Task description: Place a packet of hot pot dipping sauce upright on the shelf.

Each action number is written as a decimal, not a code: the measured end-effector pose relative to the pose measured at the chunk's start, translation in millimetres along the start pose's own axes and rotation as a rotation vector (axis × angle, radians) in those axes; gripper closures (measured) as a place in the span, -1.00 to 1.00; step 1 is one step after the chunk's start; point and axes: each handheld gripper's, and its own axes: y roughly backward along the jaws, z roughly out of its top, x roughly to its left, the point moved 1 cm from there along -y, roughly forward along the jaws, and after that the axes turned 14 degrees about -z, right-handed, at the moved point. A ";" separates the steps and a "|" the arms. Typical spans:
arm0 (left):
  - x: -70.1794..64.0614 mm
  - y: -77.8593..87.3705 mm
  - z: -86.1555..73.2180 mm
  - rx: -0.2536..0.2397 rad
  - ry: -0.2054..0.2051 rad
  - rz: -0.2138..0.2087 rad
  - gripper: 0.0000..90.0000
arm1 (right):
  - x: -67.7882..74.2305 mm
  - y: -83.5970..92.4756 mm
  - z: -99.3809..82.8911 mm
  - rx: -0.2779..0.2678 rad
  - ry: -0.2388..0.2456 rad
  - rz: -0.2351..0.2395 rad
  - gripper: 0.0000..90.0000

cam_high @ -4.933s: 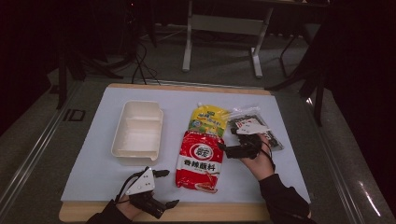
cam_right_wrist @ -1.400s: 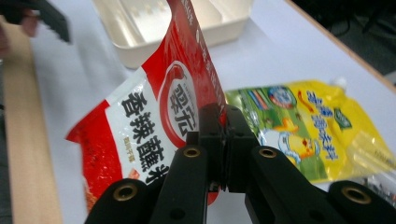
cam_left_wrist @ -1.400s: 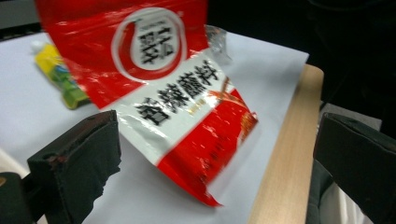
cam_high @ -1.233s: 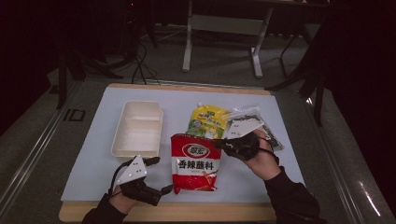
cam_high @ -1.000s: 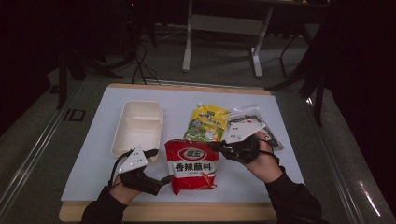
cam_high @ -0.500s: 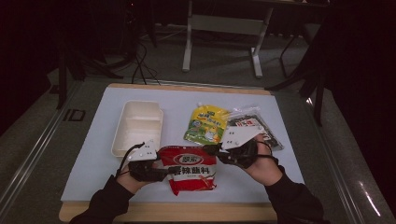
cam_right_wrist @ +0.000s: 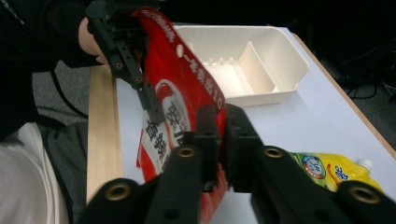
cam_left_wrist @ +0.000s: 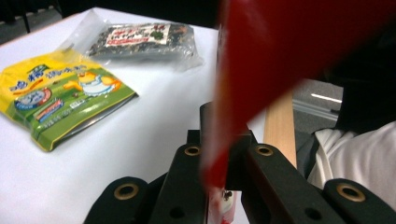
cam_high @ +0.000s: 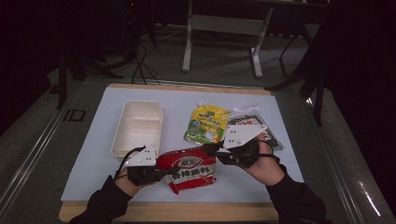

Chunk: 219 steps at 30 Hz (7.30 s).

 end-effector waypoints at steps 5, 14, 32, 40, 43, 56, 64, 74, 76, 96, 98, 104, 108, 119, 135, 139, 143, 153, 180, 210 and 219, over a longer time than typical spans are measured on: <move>-2.7 -0.3 7.0 -0.017 -0.009 -0.017 1.00 | 0.0 -7.9 -9.2 0.021 -0.032 0.040 0.50; -6.7 2.7 19.7 -0.071 -0.016 -0.039 1.00 | 0.1 -28.2 -43.9 0.075 -0.069 0.142 0.50; -4.3 -7.4 20.5 -0.036 0.021 -0.042 1.00 | -1.1 -27.3 -40.5 0.075 -0.028 0.214 0.89; -3.5 -5.8 21.4 -0.049 0.009 -0.038 1.00 | -0.6 -26.0 -37.2 0.080 -0.038 0.236 1.00; -2.0 -4.9 21.0 -0.083 0.031 -0.031 0.57 | -3.2 -25.1 -34.4 0.076 -0.048 0.219 1.00; -7.6 -4.1 -8.7 -0.134 0.118 0.088 -0.95 | -32.4 -20.4 -20.4 0.035 -0.105 0.123 1.00; -18.2 -19.6 -24.5 -0.067 0.079 0.106 -0.95 | -48.3 -32.5 -9.4 0.041 -0.124 0.088 1.00; -20.7 -35.9 -45.6 -0.006 0.079 0.031 -0.95 | -68.9 -53.4 7.0 0.036 -0.149 0.065 1.00; -20.0 -36.6 -47.4 -0.013 0.083 0.023 -0.95 | -73.0 -57.9 11.6 0.034 -0.151 0.063 1.00; -18.3 -36.3 -55.9 -0.012 0.059 0.070 -0.95 | -97.5 -117.8 46.5 0.016 -0.213 0.061 1.00; -18.5 -36.2 -56.1 -0.014 0.057 0.072 -0.95 | -98.2 -123.5 49.6 0.011 -0.219 0.054 1.00; -19.4 -34.5 -57.5 -0.024 0.064 0.075 -0.95 | -100.8 -145.0 59.5 -0.005 -0.236 0.049 1.00; -20.1 -32.8 -57.9 -0.026 0.061 0.078 -0.95 | -102.7 -158.1 62.6 -0.021 -0.258 0.031 1.00; -20.4 -29.4 -59.2 -0.042 0.073 0.087 -0.95 | -105.9 -188.3 62.3 -0.049 -0.307 0.050 1.00; -22.0 -27.0 -59.9 -0.047 0.075 0.082 -0.95 | -99.6 -235.3 71.7 -0.064 -0.301 0.036 1.00; -22.0 -25.9 -60.6 -0.050 0.079 0.083 -0.95 | -98.0 -247.2 70.5 -0.065 -0.313 0.046 1.00; -22.2 -25.8 -61.0 -0.049 0.079 0.082 -0.95 | -94.6 -258.8 70.4 -0.068 -0.306 0.038 1.00; -23.3 -25.3 -61.9 -0.042 0.077 0.080 -0.95 | -87.4 -274.5 65.1 -0.053 -0.320 0.041 1.00; -22.5 -27.8 -63.5 -0.026 0.083 0.066 -0.95 | -83.1 -278.6 62.4 -0.058 -0.408 0.057 1.00; -22.8 -31.5 -63.9 -0.008 0.077 0.058 -0.95 | -81.3 -252.4 46.8 -0.019 -0.354 -0.014 0.49; -22.3 -32.4 -63.7 -0.003 0.076 0.054 -0.95 | -91.3 -229.7 24.7 -0.014 -0.373 -0.046 0.38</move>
